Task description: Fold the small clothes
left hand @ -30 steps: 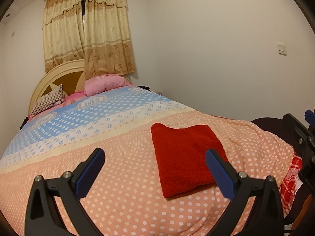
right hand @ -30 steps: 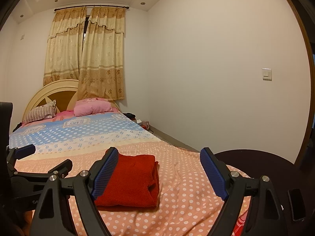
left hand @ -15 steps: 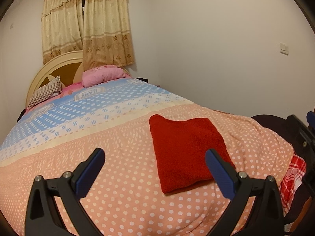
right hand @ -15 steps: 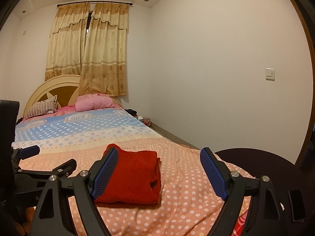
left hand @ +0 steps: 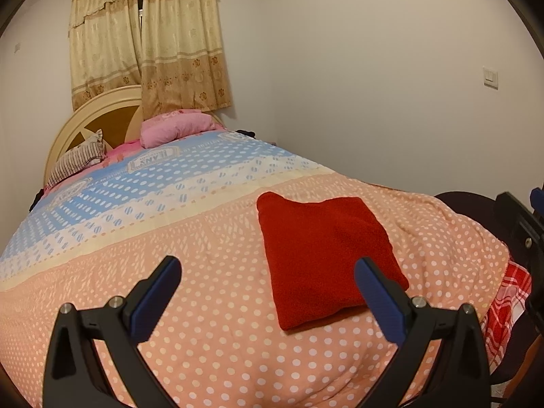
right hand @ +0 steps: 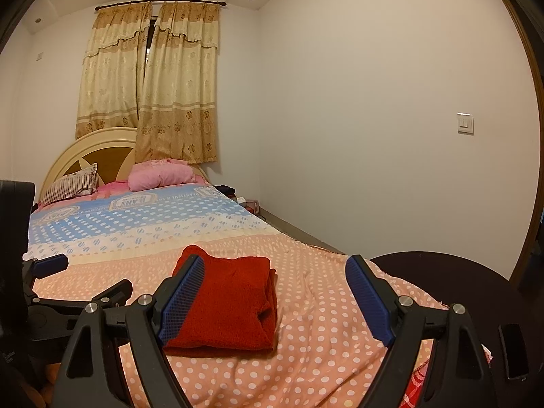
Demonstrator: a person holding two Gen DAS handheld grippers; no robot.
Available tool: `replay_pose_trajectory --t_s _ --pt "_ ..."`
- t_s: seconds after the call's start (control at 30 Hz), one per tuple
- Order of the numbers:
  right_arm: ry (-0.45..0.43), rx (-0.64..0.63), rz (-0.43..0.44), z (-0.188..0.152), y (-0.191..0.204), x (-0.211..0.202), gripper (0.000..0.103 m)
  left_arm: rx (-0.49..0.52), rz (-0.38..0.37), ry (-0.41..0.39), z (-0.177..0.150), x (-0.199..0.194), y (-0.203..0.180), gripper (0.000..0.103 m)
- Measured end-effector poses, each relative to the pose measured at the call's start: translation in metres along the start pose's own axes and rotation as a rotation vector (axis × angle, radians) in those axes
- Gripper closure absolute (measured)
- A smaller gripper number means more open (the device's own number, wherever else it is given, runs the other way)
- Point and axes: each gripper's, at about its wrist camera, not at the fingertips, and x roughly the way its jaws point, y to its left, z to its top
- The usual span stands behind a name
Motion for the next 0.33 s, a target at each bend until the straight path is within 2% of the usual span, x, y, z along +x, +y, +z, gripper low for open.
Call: replay_pose_trajectory --t_s 0.33 --pt "0.01 0.003 -0.006 -0.0028 -0.0019 0.0034 0.017 -0.007 0.01 0.02 -0.0002 0.005 0.0022 0.0"
